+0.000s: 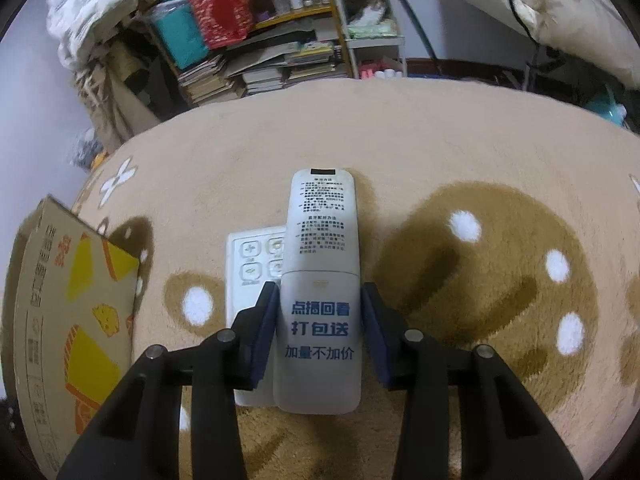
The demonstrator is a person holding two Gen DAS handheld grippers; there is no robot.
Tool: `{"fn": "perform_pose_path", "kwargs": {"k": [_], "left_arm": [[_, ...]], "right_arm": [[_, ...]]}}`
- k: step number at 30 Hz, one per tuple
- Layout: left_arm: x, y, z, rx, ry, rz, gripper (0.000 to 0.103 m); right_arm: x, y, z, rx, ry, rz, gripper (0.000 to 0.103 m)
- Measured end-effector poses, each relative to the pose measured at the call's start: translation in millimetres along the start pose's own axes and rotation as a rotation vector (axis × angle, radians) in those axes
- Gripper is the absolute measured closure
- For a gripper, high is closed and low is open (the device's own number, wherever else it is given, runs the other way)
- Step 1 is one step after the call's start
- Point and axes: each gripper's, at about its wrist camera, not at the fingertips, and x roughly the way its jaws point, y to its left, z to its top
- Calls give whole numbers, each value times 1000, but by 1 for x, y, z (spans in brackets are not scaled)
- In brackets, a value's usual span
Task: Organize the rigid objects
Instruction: 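Move the right tool to the white remote with blue text and grasp it, then carry the white remote with the right tool into the box and release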
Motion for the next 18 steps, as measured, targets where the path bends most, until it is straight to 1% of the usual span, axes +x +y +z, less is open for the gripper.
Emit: {"fn": "perform_pose_path", "kwargs": {"k": [2, 5, 9, 11, 15, 18], "left_arm": [[0, 0, 0, 1, -1, 0, 87], [0, 1, 0, 0, 0, -1, 88], [0, 1, 0, 1, 0, 0, 88], [0, 1, 0, 3, 0, 2, 88], [0, 1, 0, 0, 0, -1, 87], [0, 1, 0, 2, 0, 1, 87]], "right_arm": [[1, -3, 1, 8, -3, -9, 59], [2, -4, 1, 24, -1, 2, 59], [7, -13, 2, 88, 9, 53, 58], [9, -15, 2, 99, 12, 73, 57], [14, -19, 3, 118, 13, 108, 58], [13, -18, 3, 112, 13, 106, 59]]}}
